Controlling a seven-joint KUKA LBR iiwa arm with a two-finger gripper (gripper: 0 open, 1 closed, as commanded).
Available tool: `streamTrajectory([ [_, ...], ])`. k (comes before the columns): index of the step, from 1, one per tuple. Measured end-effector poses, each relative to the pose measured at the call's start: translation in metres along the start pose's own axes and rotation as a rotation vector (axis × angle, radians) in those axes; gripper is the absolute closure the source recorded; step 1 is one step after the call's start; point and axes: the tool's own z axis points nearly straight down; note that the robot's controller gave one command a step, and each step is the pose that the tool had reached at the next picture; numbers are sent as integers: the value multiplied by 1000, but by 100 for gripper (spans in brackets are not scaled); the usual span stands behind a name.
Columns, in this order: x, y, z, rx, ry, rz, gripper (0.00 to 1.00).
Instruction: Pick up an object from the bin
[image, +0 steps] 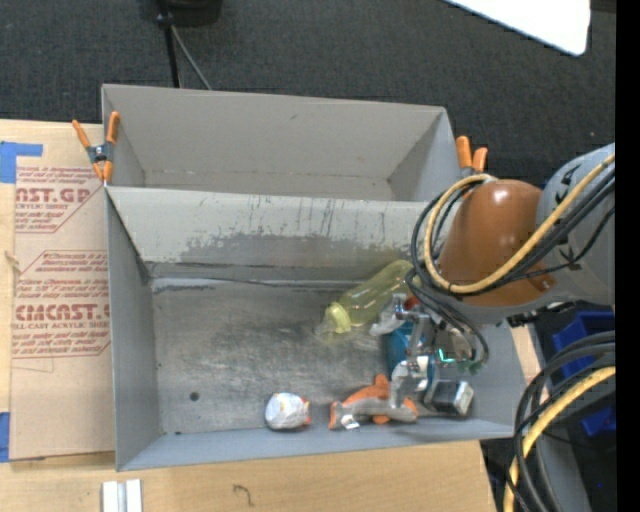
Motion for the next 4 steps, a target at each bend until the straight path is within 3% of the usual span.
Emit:
streamTrajectory([
  [1, -2, 0, -4, 1, -7, -1, 0],
  [2, 3, -10, 67, -1, -24, -165, 100],
  [3, 3, -10, 67, -1, -24, -165, 100],
  [4, -1, -9, -89, 2, -15, -158, 100],
])
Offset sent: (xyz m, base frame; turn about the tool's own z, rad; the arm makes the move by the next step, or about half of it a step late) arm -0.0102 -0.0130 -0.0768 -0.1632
